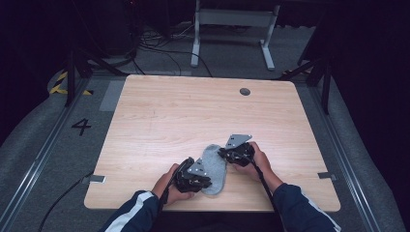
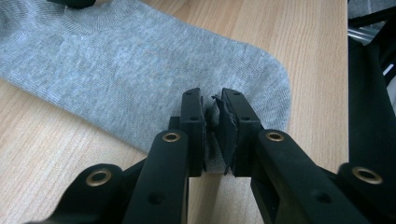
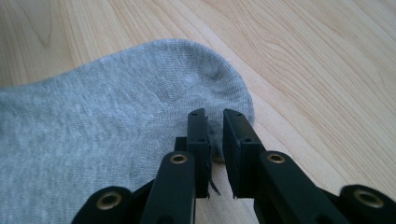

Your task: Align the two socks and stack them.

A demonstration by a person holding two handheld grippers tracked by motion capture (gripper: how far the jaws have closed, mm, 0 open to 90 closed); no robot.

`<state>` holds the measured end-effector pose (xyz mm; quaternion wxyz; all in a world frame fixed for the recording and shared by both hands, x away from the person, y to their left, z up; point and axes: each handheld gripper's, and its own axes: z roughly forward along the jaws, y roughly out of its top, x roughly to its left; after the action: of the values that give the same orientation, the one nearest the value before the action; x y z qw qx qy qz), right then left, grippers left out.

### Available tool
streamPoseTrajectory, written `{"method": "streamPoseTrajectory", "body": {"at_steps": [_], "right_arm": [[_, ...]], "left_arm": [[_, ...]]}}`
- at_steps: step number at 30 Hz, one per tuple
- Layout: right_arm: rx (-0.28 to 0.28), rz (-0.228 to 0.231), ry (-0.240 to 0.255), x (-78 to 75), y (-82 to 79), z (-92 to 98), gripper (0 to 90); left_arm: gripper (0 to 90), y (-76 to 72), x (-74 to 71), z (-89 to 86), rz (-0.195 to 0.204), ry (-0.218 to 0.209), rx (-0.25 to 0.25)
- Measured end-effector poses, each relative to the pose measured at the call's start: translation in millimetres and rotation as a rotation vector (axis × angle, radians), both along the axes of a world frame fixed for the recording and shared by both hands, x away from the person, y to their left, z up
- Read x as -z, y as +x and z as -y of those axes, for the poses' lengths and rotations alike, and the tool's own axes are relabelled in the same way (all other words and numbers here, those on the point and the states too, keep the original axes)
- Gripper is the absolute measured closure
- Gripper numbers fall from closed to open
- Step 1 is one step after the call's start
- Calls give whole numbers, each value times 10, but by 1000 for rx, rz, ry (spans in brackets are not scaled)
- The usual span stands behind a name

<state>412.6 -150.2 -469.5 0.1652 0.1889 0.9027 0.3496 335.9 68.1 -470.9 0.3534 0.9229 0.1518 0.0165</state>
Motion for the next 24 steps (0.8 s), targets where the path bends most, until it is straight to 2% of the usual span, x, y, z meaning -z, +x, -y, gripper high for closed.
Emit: {"method": "streamPoseTrajectory", "body": {"at_steps": [3,5,9,11,15,19,24], "right_arm": [[7,-4,15,10,-1,15,821],[9,2,7,-1,-14,19,808],[-33,26,34,-71,-104,58,807],[-84,35,61,-143,-184,88,807],[-208,33,109,-288,-466,129,818],[-335,32,68,-289,-811,82,814],[-432,-1,36,-198,-1043,21,822]], "left_arm": [[798,-20,3,22,18,-2,2],[794,-46,4,41,33,-2,-3],[734,-77,-26,86,58,0,12],[673,-75,-63,84,65,-4,7],[612,-43,-138,18,81,-20,-19],[564,14,-158,-45,98,-8,-54],[513,128,-139,-109,81,-11,-114]]}}
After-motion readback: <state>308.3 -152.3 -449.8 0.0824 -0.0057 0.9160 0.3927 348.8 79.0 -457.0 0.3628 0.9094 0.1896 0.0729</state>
